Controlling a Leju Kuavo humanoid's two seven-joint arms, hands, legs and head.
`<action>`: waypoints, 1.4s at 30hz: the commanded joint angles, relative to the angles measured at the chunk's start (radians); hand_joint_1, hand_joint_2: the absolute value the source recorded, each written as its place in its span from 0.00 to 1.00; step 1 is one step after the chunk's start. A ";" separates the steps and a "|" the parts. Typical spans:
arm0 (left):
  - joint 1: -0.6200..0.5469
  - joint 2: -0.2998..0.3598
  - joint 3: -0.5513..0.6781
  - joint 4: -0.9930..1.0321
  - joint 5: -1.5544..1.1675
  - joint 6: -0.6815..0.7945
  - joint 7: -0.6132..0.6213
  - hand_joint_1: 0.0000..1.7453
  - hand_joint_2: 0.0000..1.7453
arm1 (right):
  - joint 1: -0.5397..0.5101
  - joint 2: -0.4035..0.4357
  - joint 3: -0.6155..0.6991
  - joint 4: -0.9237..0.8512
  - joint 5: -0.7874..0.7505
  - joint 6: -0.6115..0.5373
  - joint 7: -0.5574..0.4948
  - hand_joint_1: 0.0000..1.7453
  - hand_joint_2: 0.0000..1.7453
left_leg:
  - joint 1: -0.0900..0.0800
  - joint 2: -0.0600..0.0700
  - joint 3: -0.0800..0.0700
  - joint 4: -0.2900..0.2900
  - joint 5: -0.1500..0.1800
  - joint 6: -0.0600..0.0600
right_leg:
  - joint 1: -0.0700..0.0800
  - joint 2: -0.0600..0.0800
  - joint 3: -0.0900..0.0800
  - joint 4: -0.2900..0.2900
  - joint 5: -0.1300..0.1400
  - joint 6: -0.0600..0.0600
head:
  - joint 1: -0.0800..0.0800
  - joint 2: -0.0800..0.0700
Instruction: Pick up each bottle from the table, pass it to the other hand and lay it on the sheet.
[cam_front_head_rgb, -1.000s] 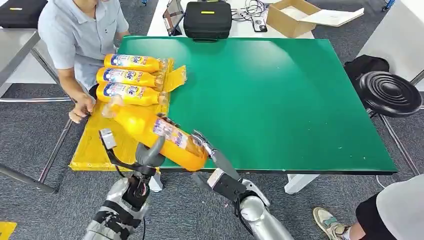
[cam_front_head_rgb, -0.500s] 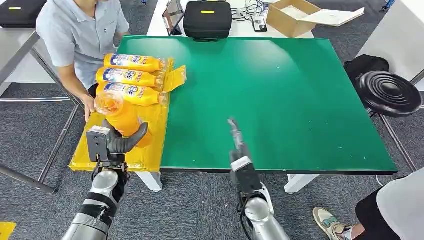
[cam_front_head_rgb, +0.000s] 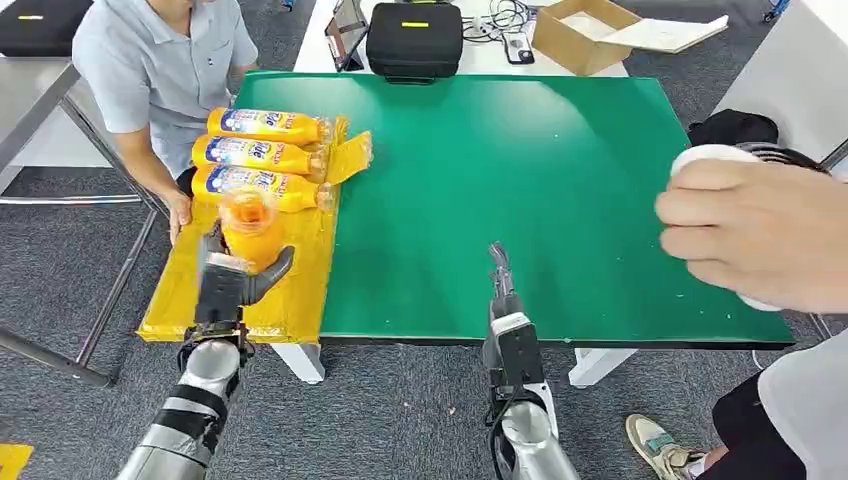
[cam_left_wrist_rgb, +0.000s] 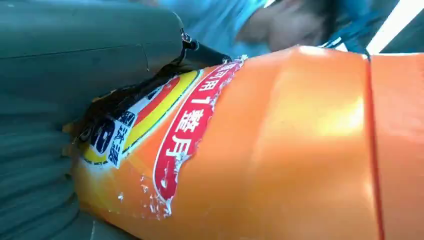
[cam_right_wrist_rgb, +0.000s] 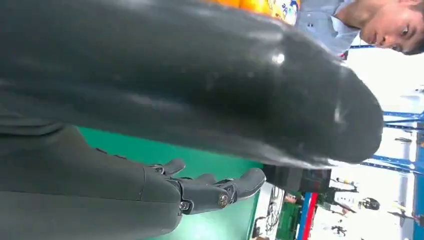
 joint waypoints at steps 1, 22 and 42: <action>-0.327 0.058 -0.142 0.599 -0.520 0.169 0.226 1.00 1.00 | -0.038 0.037 0.026 0.126 -0.014 0.047 0.000 0.00 0.00 | 0.000 -0.004 0.004 -0.001 0.000 -0.001 | 0.001 -0.004 0.006 -0.001 -0.001 -0.002 | 0.000 0.000; -0.460 0.101 -0.097 0.909 -0.667 -0.069 0.517 1.00 1.00 | -0.044 0.061 0.106 0.186 -0.045 0.109 0.000 0.00 0.00 | 0.000 0.003 0.003 -0.001 0.000 -0.001 | 0.000 0.002 0.003 0.000 0.000 -0.001 | 0.000 0.000; -0.402 0.091 -0.059 0.887 -0.637 -0.282 0.311 0.00 1.00 | -0.049 0.057 0.074 0.195 -0.055 0.107 0.000 0.00 0.00 | 0.000 0.002 0.005 -0.002 0.000 -0.001 | -0.001 0.001 0.005 0.000 0.000 -0.001 | 0.000 0.000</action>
